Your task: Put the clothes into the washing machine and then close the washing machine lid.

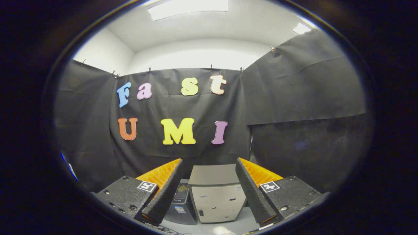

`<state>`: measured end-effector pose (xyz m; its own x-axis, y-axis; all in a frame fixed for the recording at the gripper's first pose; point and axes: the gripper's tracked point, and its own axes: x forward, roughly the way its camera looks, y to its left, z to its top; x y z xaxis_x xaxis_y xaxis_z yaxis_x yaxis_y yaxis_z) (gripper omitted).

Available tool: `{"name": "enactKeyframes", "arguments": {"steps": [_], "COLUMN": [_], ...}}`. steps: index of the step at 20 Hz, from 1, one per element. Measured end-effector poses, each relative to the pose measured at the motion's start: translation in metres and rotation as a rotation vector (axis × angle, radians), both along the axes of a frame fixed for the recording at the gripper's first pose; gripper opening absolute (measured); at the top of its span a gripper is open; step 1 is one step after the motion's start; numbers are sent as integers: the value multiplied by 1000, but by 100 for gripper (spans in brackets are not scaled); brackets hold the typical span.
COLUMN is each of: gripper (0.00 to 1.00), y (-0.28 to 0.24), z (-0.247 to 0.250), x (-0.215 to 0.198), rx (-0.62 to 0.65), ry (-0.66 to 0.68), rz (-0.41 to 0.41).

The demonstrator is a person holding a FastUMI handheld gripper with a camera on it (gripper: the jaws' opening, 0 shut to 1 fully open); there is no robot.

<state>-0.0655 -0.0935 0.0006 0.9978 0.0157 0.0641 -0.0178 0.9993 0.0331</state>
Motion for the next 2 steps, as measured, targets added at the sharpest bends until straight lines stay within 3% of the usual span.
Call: {"name": "enactKeyframes", "arguments": {"steps": [2], "gripper": [100], "y": [4], "z": [-4], "x": [-1], "rx": [18], "ry": [14], "rz": [5]}}
